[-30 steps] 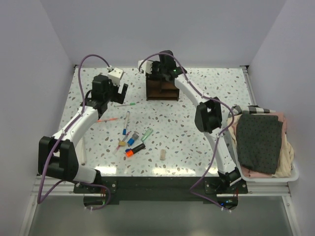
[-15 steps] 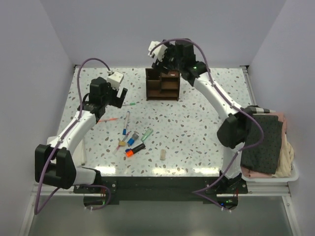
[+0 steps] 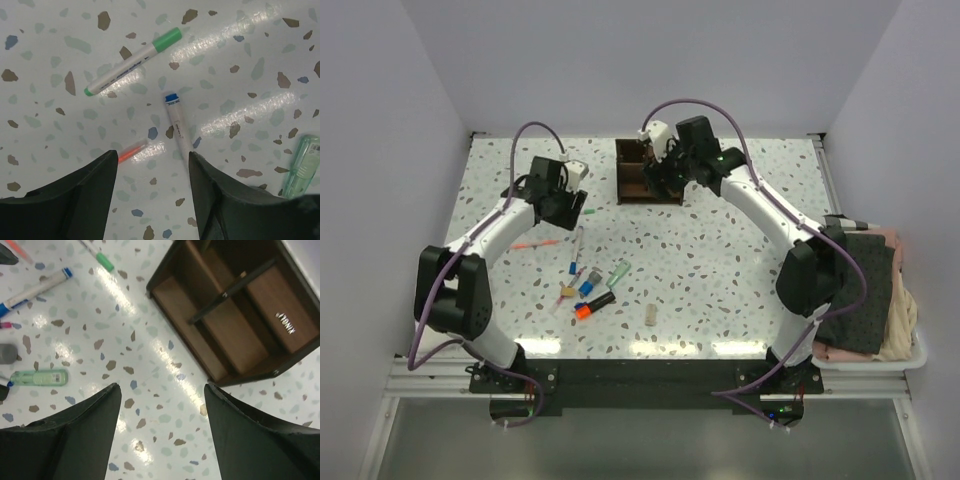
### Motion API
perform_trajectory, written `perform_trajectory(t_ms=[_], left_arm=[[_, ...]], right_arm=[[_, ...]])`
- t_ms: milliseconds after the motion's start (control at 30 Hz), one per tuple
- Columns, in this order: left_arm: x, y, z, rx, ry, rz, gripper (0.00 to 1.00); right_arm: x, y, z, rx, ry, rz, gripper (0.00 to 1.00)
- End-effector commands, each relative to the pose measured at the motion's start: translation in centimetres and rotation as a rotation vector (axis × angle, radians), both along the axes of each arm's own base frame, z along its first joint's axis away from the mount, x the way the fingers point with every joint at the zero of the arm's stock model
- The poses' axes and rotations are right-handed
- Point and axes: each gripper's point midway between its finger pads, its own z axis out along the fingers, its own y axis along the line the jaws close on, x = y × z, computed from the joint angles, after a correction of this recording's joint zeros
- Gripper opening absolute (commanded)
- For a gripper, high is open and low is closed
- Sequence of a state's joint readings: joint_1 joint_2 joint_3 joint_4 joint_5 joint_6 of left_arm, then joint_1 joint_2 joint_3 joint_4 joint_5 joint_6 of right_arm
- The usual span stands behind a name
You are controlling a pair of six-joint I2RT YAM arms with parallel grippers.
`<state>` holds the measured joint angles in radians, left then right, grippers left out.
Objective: Sort the stationery into containers
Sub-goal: Pick up the pen from the center of the board.
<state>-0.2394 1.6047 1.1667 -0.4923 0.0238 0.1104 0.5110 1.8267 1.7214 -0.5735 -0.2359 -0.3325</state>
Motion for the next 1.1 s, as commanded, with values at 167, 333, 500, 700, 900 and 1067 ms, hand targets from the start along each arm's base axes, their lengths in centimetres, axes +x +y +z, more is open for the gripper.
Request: perform_trajectory(t_ms=[167, 333, 500, 700, 900, 1067], left_arm=[[-1.1, -0.6, -2.8, 0.005, 0.135, -0.01, 0.6], [-0.8, -0.3, -2.0, -0.005, 0.079, -0.051, 0.63], [-2.1, 0.2, -1.2, -0.011, 0.055, -0.055, 0.64], [-2.0, 4.0, 0.4, 0.041, -0.004, -0.016, 0.72], [-0.9, 9.0, 1.9, -0.005, -0.066, 0.175, 0.74], [-1.4, 11.3, 2.9, -0.05, -0.101, 0.286, 0.75]], right_arm=[[-3.3, -0.7, 1.6, -0.01, -0.055, 0.148, 0.7], [-5.5, 0.1, 0.3, -0.04, -0.016, 0.337, 0.65], [-8.0, 0.5, -2.2, -0.129, 0.019, 0.609, 0.59], [-10.3, 2.4, -5.7, -0.261, -0.048, 0.927, 0.57], [-11.4, 5.8, -9.1, -0.366, -0.151, 1.172, 0.63], [-11.3, 8.0, -12.1, -0.391, -0.227, 1.279, 0.68]])
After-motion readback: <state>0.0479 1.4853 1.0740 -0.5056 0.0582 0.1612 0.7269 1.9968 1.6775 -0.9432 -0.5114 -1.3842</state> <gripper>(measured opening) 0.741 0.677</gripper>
